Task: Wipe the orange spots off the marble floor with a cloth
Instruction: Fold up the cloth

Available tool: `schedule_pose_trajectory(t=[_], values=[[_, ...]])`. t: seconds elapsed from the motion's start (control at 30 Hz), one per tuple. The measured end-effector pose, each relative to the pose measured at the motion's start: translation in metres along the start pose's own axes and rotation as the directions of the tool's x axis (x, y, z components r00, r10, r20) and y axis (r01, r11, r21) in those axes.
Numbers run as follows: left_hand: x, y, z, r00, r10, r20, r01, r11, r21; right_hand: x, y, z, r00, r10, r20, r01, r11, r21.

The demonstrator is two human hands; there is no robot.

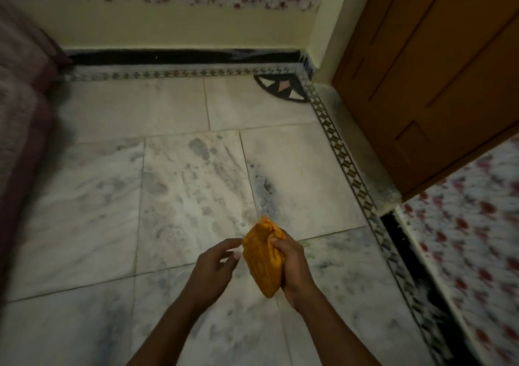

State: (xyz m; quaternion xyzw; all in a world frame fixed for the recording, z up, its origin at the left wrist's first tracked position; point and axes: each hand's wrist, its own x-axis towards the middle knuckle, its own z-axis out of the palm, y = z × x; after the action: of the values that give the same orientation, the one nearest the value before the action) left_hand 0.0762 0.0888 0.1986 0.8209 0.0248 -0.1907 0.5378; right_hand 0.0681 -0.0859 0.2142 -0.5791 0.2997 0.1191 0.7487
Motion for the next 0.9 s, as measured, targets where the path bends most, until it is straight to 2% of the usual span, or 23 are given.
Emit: schedule_pose_trajectory(t=[0.1,0.17,0.23,0.37,0.5,0.6,0.67,0.73,0.83,0.9], values=[[-0.057,0.113,-0.056,0.999,0.025,-0.043,-0.026,0.999,-0.023,-0.081,-0.089,0.020,0.999,0.045,0.025,-0.049,0.980,0.192],[-0.087,0.160,-0.076,0.997,0.026,-0.072,-0.028,0.999,-0.036,-0.126,-0.125,0.031,0.998,0.053,0.040,-0.062,0.963,0.263],[-0.128,0.233,-0.114,0.993,-0.011,-0.120,0.000,0.996,-0.094,-0.187,-0.189,0.050,0.998,0.039,0.052,-0.052,0.963,0.264],[-0.230,0.371,-0.174,0.989,-0.097,-0.114,0.059,0.952,-0.300,-0.308,-0.298,0.091,0.983,-0.121,0.135,0.111,0.990,0.084],[-0.306,0.469,-0.206,0.965,-0.242,-0.103,0.140,0.804,-0.578,-0.410,-0.368,0.114,0.898,-0.331,0.290,0.383,0.913,-0.144],[-0.355,0.524,-0.228,0.955,-0.282,-0.094,0.110,0.627,-0.771,-0.477,-0.412,0.120,0.809,-0.397,0.433,0.502,0.850,-0.160],[-0.376,0.542,-0.234,0.963,-0.262,-0.068,0.096,0.565,-0.820,-0.501,-0.423,0.119,0.794,-0.387,0.468,0.510,0.844,-0.167],[-0.392,0.560,-0.234,0.971,-0.228,-0.073,0.072,0.568,-0.820,-0.520,-0.431,0.117,0.778,-0.377,0.503,0.516,0.839,-0.170],[-0.404,0.571,-0.227,0.972,-0.170,-0.162,-0.021,0.625,-0.780,-0.529,-0.437,0.109,0.754,-0.381,0.536,0.525,0.839,-0.143],[-0.406,0.576,-0.220,0.960,-0.168,-0.222,-0.067,0.633,-0.771,-0.534,-0.445,0.102,0.745,-0.404,0.531,0.509,0.859,-0.061]])
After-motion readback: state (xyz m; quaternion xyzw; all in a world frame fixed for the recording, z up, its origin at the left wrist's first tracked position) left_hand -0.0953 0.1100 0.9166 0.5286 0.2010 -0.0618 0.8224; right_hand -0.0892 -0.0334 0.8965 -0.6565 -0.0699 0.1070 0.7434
